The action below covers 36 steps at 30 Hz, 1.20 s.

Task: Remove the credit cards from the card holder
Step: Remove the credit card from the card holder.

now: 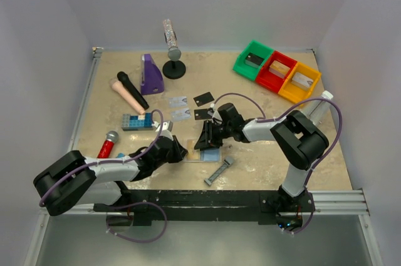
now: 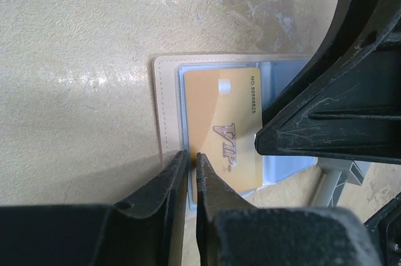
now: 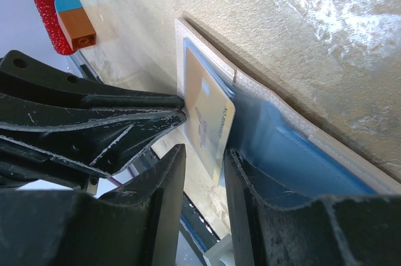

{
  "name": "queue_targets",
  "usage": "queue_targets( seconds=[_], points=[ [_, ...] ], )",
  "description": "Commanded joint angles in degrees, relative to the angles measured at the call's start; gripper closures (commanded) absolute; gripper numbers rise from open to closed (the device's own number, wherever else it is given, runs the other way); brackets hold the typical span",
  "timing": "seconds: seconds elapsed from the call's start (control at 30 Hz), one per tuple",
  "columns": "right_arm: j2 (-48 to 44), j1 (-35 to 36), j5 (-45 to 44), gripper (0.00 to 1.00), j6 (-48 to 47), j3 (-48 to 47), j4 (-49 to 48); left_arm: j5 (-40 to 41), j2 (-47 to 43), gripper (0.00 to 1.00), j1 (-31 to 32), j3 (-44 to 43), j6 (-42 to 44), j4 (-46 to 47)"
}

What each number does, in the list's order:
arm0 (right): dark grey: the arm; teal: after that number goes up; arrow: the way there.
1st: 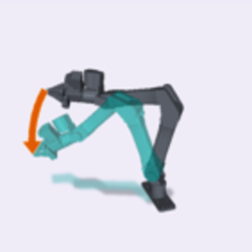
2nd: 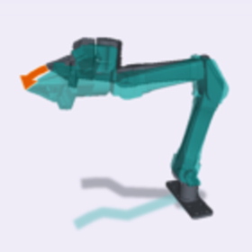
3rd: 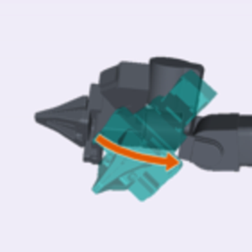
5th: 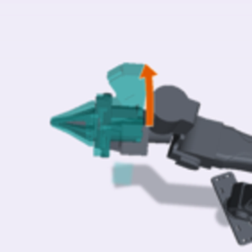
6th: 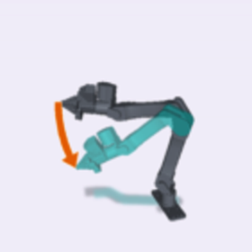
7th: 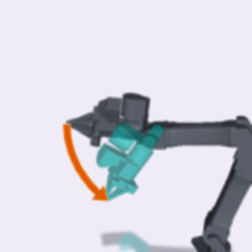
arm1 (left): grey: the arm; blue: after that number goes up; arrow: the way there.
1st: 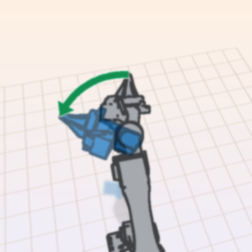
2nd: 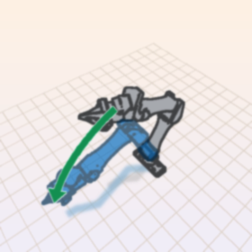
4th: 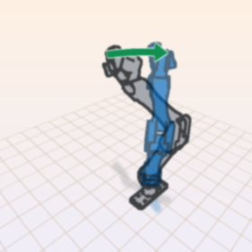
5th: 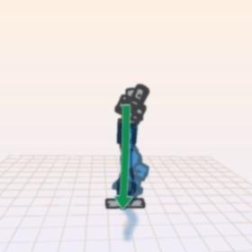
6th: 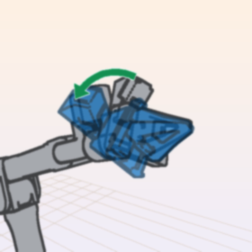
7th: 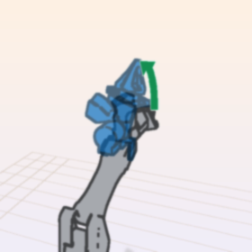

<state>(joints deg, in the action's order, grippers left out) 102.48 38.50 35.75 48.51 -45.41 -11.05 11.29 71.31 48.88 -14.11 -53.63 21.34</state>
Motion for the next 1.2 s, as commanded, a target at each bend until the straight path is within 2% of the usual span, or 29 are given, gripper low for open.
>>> queue_targets(
  seconds=[0.0,0.17,1.17],
  points=[
    [0.44,0.0,1.96,0.64,0.71,-0.21,-3.1,1.1,-0.12,0.87,-0.1,0.93,0.19,-3.24],
    [0.8,0.0,3.01,0.64,1.23,-0.56,-4.07,0.58,0.94,1.0,-0.1,0.84,0.19,-2.8],
    [3.61,1.31,6.53,0.63,2.82,-3.37,-6.35,-4.52,5.51,1.0,-0.1,2.07,-0.51,5.82]
  ],
)
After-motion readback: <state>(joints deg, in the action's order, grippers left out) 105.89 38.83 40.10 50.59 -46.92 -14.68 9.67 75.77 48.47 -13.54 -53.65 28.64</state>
